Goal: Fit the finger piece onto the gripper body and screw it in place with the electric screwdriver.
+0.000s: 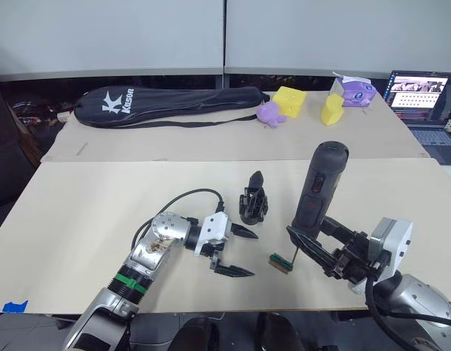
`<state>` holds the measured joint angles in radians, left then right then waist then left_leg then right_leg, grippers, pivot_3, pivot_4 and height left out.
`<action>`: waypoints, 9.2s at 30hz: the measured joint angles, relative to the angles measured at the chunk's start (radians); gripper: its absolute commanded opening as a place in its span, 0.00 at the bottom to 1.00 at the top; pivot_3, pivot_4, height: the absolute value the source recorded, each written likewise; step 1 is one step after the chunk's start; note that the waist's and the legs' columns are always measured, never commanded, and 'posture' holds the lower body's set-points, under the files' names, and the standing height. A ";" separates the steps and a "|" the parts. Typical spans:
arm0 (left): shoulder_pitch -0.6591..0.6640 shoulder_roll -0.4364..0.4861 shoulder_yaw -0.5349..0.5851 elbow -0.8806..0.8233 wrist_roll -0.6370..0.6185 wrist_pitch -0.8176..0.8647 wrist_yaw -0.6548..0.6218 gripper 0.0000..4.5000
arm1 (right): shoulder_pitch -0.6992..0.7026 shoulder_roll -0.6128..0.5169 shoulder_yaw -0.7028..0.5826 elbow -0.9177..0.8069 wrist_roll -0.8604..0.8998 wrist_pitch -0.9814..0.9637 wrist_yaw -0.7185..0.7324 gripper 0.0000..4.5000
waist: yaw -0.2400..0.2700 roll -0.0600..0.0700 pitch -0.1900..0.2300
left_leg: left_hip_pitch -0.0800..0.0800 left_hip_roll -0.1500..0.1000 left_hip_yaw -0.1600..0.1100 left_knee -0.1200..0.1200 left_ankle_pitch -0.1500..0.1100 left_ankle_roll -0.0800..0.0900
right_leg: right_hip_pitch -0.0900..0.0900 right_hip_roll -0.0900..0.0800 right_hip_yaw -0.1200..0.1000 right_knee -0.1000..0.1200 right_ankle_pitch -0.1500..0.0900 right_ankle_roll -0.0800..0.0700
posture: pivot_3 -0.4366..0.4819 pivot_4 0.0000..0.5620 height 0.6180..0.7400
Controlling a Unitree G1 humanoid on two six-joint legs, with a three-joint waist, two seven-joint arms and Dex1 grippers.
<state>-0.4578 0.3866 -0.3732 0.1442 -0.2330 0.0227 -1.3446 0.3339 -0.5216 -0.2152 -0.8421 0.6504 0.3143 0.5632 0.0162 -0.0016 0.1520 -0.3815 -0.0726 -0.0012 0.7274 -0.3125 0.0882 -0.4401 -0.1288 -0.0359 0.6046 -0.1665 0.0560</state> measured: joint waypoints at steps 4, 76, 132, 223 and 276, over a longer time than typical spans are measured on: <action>0.000 0.000 0.000 0.000 0.000 0.000 0.000 1.00 | -0.007 0.001 0.004 0.000 0.000 0.000 -0.006 0.42 | 0.000 0.000 0.000 | 0.000 0.000 0.000 0.000 0.000 0.000 | 0.000 0.000 0.000 0.000 0.000 0.000 | 0.48 0.27 0.86; 0.015 0.062 0.038 -0.014 -0.010 0.025 0.002 1.00 | -0.069 -0.128 -0.088 -0.073 0.189 0.030 0.000 0.42 | -0.004 -0.001 0.001 | 0.000 0.001 0.000 -0.001 0.000 0.000 | 0.000 0.000 0.000 0.000 0.000 0.000 | 0.48 0.27 0.86; -0.200 -0.015 0.144 0.361 0.060 -0.134 0.060 1.00 | -1.082 -0.033 0.209 0.452 0.287 0.404 0.040 0.42 | -0.008 -0.006 0.005 | -0.018 -0.001 0.002 0.003 0.006 -0.009 | -0.018 -0.001 -0.003 0.006 0.004 0.001 | 0.48 0.27 0.86; -0.276 -0.081 0.154 0.502 0.114 -0.231 0.078 1.00 | -1.153 -0.001 0.242 0.568 0.082 0.506 0.158 0.42 | -0.015 -0.006 0.005 | -0.019 -0.002 0.002 0.003 0.006 -0.010 | -0.019 -0.001 -0.004 0.006 0.005 0.001 | 0.48 0.27 0.86; -0.276 -0.081 0.155 0.502 0.114 -0.236 0.086 1.00 | -1.126 0.035 0.243 0.566 0.022 0.511 0.197 0.42 | -0.019 -0.006 0.005 | -0.018 -0.002 0.002 0.003 0.006 -0.010 | -0.019 -0.001 -0.004 0.007 0.005 0.001 | 0.48 0.27 0.86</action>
<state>-0.7343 0.3056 -0.2178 0.6461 -0.1186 -0.2129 -1.2583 -0.7918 -0.4870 0.0280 -0.2759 0.6720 0.8252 0.7599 -0.0031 -0.0079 0.1568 -0.3999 -0.0746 0.0007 0.7303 -0.3061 0.0784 -0.4586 -0.1299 -0.0397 0.6112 -0.1619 0.0568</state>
